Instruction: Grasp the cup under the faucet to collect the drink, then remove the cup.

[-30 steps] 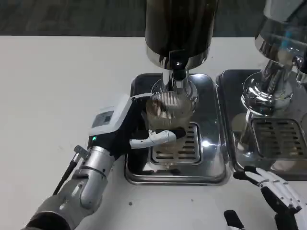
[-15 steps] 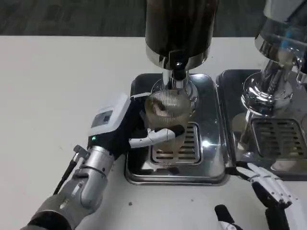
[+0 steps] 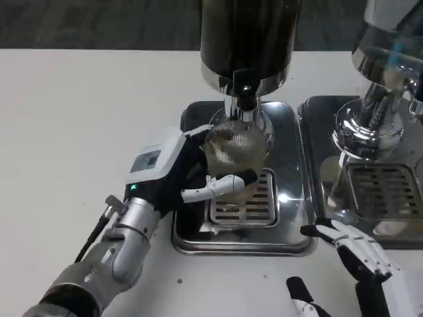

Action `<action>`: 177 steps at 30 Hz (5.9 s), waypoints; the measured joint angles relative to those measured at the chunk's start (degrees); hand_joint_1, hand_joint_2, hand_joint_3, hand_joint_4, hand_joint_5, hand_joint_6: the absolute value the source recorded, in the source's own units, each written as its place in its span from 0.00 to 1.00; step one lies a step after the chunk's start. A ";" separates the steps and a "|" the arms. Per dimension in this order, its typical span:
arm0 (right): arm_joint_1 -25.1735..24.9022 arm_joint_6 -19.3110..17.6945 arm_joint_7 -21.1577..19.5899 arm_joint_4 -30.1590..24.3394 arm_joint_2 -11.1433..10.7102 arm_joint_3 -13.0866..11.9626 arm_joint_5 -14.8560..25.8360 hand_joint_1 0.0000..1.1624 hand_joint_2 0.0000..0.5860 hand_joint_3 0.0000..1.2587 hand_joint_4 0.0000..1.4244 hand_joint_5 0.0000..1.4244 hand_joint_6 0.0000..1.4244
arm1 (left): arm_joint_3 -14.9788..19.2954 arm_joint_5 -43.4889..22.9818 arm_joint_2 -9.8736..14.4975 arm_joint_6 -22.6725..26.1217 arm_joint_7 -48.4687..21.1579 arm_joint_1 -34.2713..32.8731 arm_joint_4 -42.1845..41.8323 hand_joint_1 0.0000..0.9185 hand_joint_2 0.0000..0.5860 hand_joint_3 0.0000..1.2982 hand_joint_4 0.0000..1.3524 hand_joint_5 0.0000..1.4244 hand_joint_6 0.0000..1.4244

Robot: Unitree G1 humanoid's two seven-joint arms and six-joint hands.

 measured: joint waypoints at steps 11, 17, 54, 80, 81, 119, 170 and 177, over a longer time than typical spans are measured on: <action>-0.78 0.39 0.00 0.02 0.10 1.05 -0.16 0.38 0.62 0.31 0.19 0.19 0.27 | -0.15 -0.52 0.70 -1.47 -4.92 0.00 -0.64 0.08 0.12 0.10 0.14 0.23 0.16; -1.19 0.59 0.01 0.17 0.05 1.13 0.01 0.38 0.62 0.31 0.19 0.20 0.27 | -0.12 -0.53 1.17 -1.49 -5.86 0.03 -2.11 0.04 0.10 0.08 0.10 0.18 0.02; -10.21 -0.65 -1.89 7.71 0.10 2.41 2.55 0.39 0.62 0.30 0.19 0.17 0.17 | 20.94 -61.68 20.23 -9.83 -54.76 15.14 -40.16 0.00 0.16 0.23 0.18 0.17 0.12; -11.34 -0.98 -3.26 11.04 1.84 2.65 4.70 0.41 0.62 0.31 0.18 0.17 0.17 | 26.72 -64.57 6.17 23.54 -85.43 -0.37 -33.27 0.00 0.15 0.09 0.05 0.10 0.06; -11.32 -0.98 -3.41 11.13 1.89 2.67 4.69 0.40 0.62 0.31 0.18 0.17 0.17 | 26.66 -63.56 5.70 23.46 -85.78 -0.80 -32.43 0.00 0.15 0.09 0.05 0.10 0.06; -11.09 -1.17 -4.61 12.14 2.44 3.30 5.58 0.36 0.64 0.32 0.19 0.17 0.19 | 24.29 -46.91 4.34 -1.63 -85.32 -7.13 -16.55 0.00 0.17 0.11 0.09 0.10 0.00; -10.23 -1.42 -4.58 12.79 2.44 3.25 7.09 0.34 0.65 0.30 0.18 0.17 0.17 | 14.18 -32.66 9.20 -26.92 -70.62 -12.55 -4.03 0.00 0.13 0.10 0.02 0.02 0.00; -10.26 -1.46 -4.24 12.78 2.44 3.15 7.54 0.35 0.61 0.27 0.16 0.16 0.16 | 12.62 -29.43 10.07 -28.76 -66.76 -12.77 -3.85 0.00 0.13 0.09 0.01 0.01 0.00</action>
